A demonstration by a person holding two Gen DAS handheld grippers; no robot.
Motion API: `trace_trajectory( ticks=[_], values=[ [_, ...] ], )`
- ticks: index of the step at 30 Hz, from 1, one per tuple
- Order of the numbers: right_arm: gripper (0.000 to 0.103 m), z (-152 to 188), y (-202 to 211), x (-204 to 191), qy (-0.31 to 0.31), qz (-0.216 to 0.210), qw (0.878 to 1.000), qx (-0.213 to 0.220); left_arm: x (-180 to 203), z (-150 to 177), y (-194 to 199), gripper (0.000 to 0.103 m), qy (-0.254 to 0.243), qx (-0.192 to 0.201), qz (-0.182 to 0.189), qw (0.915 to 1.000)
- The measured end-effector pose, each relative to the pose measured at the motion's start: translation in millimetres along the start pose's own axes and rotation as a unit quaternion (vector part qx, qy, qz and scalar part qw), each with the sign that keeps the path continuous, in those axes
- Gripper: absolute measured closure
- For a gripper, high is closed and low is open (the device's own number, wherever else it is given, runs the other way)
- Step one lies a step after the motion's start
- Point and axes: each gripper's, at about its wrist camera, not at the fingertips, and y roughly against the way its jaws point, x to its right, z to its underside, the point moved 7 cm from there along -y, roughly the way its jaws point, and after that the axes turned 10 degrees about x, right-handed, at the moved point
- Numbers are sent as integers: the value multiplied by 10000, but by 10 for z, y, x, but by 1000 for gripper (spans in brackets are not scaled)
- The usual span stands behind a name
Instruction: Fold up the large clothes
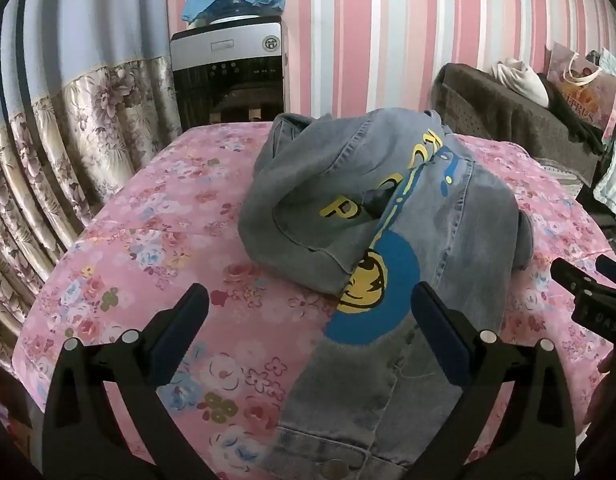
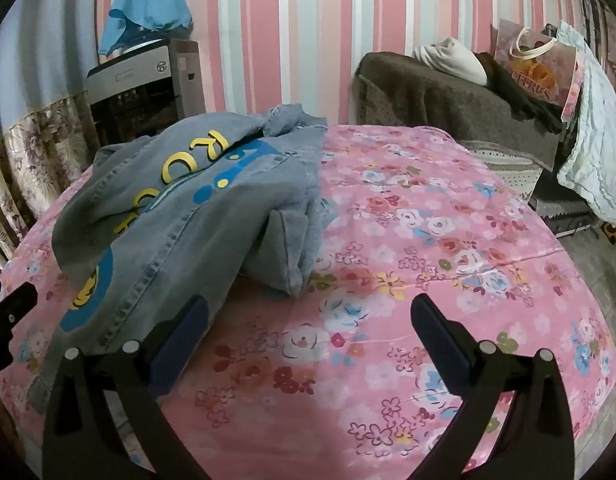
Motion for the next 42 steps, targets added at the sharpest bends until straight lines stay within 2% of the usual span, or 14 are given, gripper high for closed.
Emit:
trace_trajectory(
  ticks=[42],
  values=[
    [2,-64,52,26,96,110,9997,220,49,5,-42,3,-21,24,-10,10000]
  ],
)
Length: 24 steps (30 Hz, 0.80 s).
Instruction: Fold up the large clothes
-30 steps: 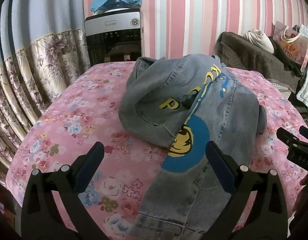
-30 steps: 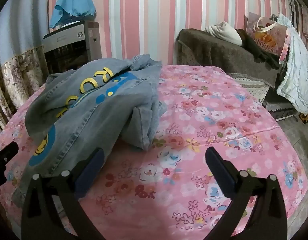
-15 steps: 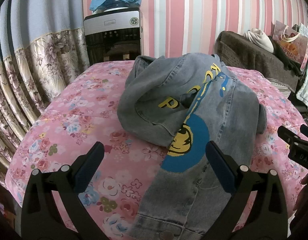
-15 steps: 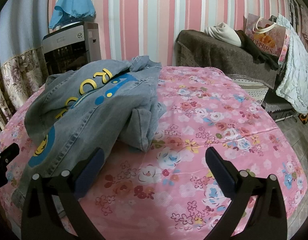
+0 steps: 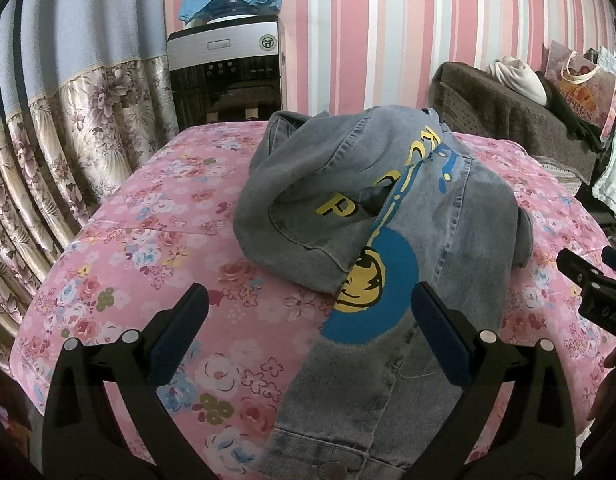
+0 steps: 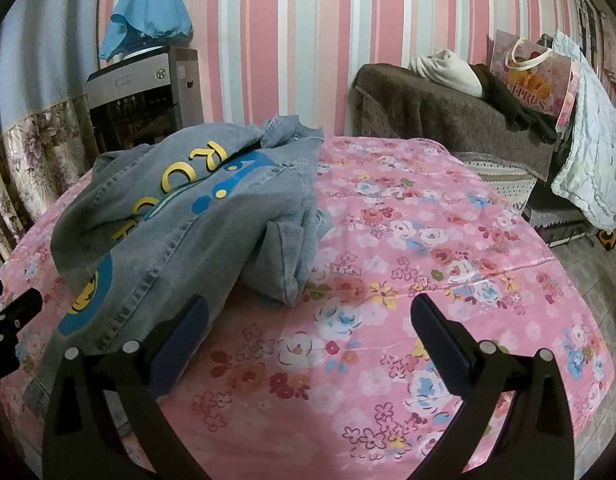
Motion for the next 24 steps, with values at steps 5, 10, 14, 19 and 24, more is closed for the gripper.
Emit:
trace_trajectory(
  ticks=[5,10,14,19,24],
  values=[
    [2,-6,7,-7,9,-16,10000,-13,-5,-1,4,3,-3,-2,-3,10000],
    [2,-14,11,-9,12,-4,10000,-1,4,3,-5,3,-8,-1,-2,10000],
    [2,-14,12,-10,3,2,10000,-6,16,12,-12,3,-4,8,-1,10000],
    [2,-14,11,-10,-1,0,10000,-4,26,13,1,3,-49,32,-12,10000],
    [2,-13,11,-9,-1,9,10000,-1,33,11,7,3,-61,35,-18,10000]
  ],
)
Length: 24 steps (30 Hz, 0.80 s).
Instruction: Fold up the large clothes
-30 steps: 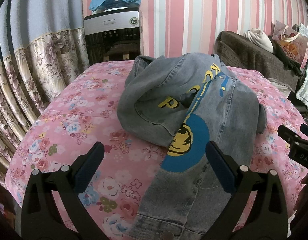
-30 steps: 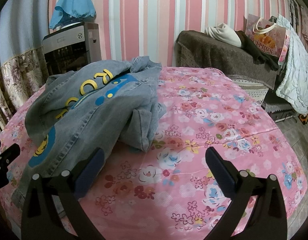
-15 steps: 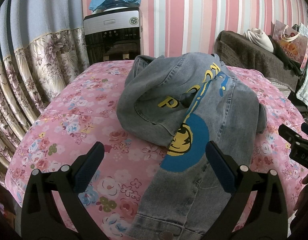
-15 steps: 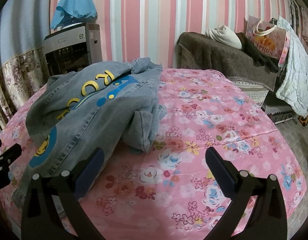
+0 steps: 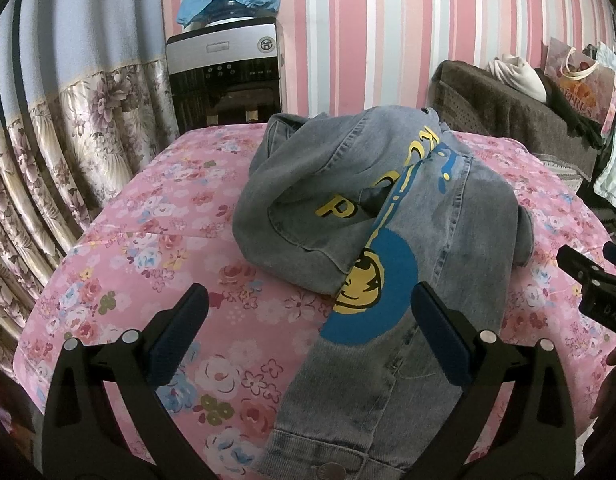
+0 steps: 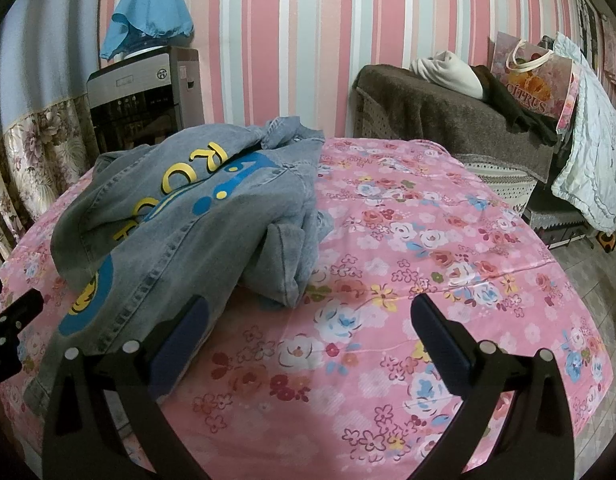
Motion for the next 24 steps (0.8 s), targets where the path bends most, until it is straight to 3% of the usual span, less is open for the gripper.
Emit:
trace_trajectory(
  ticks=[24],
  values=[
    [2,16,-61,58,-44,66,9999,-64,-54,-3,-37,3,-9,-65,-16,10000]
  ],
)
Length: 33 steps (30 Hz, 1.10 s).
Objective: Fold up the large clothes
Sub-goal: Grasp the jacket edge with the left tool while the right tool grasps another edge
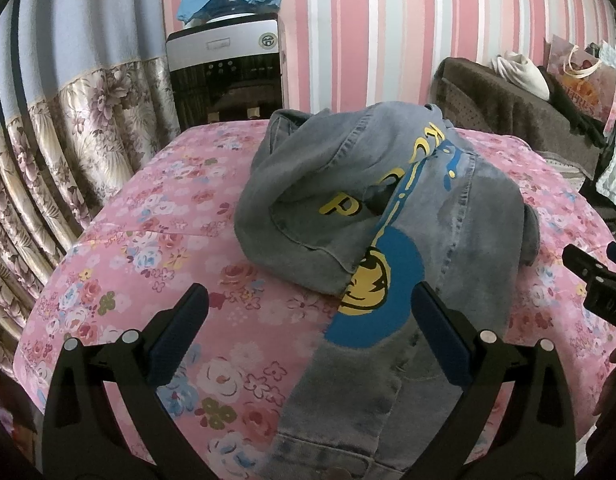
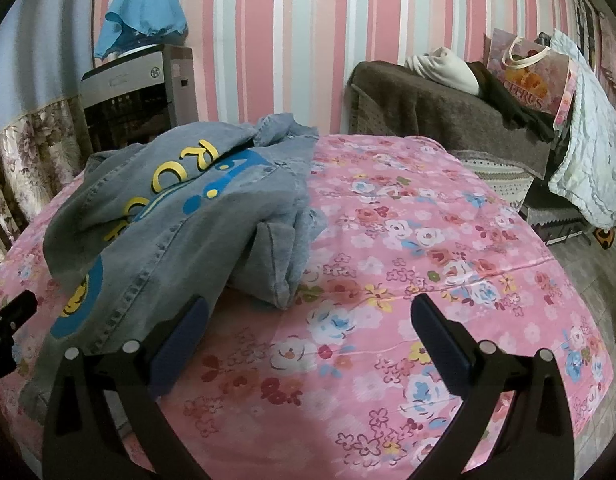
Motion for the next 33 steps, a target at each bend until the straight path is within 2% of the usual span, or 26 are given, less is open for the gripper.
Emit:
trace_trajectory(
  ticks=[7,10,17,20,29,30,33],
  values=[
    [2,-47,-105,3,38,-330,9994,26,-85,-63,-99,3,60,-37,134,9999],
    [2,-103,-163,-12,309,-176,9994,-5,-136,-156,-176,3,108,-79,238,9996],
    [2,-488,-249,-27,334,-546,9977,217,-213,-471,-447,3,-243,-239,110,9994],
    [2,-672,-368,-63,379,-689,9968,162,-225,-649,-539,3,-415,-138,1,9990],
    [3,-1053,-899,-180,685,-961,9926,-286,-142,-1154,-822,3,-884,234,153,9957],
    [6,-1102,-930,-210,766,-1013,9915,-285,-113,-1205,-858,3,-939,259,227,9950],
    [29,-1196,-1045,-280,904,-1185,9880,-409,-22,-1251,-941,3,-1053,275,438,9931]
  ],
)
